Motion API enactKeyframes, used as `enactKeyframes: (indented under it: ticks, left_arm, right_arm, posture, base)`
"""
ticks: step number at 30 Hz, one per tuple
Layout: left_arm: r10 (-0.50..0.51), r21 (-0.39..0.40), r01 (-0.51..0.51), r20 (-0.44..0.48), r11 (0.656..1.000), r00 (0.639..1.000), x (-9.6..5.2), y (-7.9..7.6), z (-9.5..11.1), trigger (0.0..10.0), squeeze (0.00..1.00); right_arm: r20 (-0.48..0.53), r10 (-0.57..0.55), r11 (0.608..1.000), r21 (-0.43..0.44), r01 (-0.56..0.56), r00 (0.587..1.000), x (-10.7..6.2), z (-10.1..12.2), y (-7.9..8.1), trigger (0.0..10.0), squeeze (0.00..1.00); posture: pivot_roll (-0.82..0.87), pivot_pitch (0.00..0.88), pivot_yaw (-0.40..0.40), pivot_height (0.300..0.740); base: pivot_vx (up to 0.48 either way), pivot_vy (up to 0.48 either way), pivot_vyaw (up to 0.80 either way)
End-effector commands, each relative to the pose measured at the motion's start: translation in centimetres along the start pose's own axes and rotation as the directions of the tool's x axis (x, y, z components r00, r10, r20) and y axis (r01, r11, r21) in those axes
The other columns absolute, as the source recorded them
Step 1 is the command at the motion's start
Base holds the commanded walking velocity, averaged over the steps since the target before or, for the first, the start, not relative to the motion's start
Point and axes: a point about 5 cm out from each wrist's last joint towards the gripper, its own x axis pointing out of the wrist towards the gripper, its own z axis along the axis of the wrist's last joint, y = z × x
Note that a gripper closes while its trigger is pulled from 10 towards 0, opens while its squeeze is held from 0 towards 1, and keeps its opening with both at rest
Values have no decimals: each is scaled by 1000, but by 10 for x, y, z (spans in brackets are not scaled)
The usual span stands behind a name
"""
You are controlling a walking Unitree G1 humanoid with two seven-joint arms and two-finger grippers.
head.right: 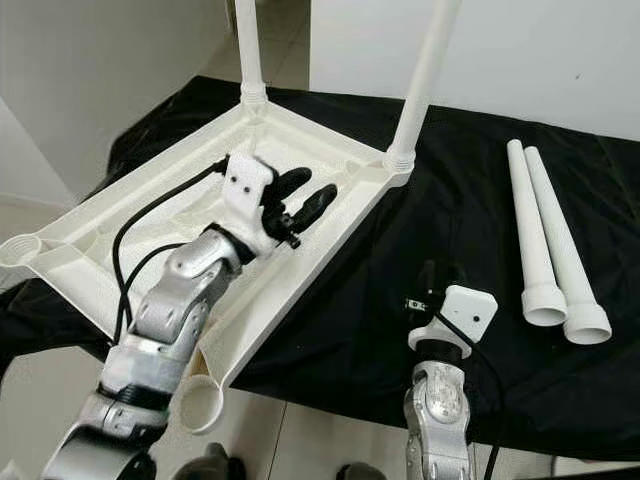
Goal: Building children table
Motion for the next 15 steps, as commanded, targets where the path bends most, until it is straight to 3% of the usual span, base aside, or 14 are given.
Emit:
enactKeyframes:
  ticks: [1, 3, 8, 9, 12, 15]
  left_arm:
    - [-54, 13, 54, 10, 998, 999, -7, -4, 1, 10000, 0]
    - [-18, 62, 19, -16, 998, 1000, -21, 3, -6, 10000, 0]
    - [-7, 97, 12, -54, 995, 999, -35, 9, -9, 10000, 0]
    - [-55, 72, 60, -59, 996, 997, -47, 13, -5, 10000, 0]
    - [-123, 40, 125, -58, 991, 991, -60, 16, 2, 10000, 0]
    - [-170, 75, 173, -48, 982, 984, -70, 23, 9, 10000, 0]
  right_arm:
    - [10, 8, 1000, -2, -8, 1000, 1, 2, 0, 10000, 0]
    - [18, 6, 1000, -10, -6, 1000, 3, 4, -1, 10000, 0]
    - [24, 2, 1000, -10, -2, 1000, 4, 5, -3, 10000, 0]
    - [27, 0, 1000, -7, 1, 1000, 5, 5, -2, 10000, 0]
    - [30, -3, 1000, -2, 3, 1000, 6, 6, -1, 10000, 0]
    - [29, -3, 1000, -6, 3, 1000, 7, 5, -1, 10000, 0]
  posture:
    - [44, 0, -3, 740]
    - [48, 0, -4, 740]
    - [57, 0, -5, 740]
    - [62, 0, -1, 740]
    - [62, 0, -1, 740]
    - [72, 4, -1, 740]
  base:
    - [0, 0, 0]
    - [0, 0, 0]
    - [0, 0, 0]
    - [0, 0, 0]
    - [0, 0, 0]
    - [0, 0, 0]
